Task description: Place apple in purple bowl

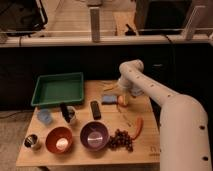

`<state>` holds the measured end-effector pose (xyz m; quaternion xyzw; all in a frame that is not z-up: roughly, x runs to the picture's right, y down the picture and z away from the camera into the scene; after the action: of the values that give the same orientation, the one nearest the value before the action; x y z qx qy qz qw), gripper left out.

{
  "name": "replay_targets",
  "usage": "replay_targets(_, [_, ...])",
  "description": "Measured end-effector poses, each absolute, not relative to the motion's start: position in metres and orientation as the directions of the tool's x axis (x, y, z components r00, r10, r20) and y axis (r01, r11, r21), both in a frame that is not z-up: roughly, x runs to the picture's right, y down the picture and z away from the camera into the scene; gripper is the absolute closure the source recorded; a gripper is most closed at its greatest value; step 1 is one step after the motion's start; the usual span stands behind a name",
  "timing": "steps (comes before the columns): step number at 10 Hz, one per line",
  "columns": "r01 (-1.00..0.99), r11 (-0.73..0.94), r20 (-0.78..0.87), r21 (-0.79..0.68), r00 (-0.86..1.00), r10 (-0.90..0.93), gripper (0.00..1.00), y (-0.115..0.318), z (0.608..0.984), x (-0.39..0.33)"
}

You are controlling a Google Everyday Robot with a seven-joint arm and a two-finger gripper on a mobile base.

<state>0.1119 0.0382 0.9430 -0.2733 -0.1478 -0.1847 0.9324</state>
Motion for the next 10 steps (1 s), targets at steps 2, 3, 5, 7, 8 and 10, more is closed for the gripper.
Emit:
replay_targets(2, [0.43, 0.778, 0.398, -0.458, 0.882, -0.253, 0.2, 0.043, 0.944, 0.115])
replay_targets(3, [0.441, 0.772, 0.413, -0.457, 0.874, -0.255, 0.2, 0.047, 0.945, 0.116])
replay_targets(5, [0.453, 0.762, 0.419, -0.462, 0.869, -0.262, 0.2, 0.052, 0.945, 0.121])
replay_targets(7, [0.468, 0.746, 0.416, -0.473, 0.865, -0.279, 0.2, 0.058, 0.949, 0.122])
replay_targets(8, [0.472, 0.741, 0.415, -0.478, 0.865, -0.283, 0.23, 0.06, 0.949, 0.124])
replay_targets(10, [0.48, 0.733, 0.416, -0.481, 0.861, -0.291, 0.41, 0.062, 0.949, 0.126])
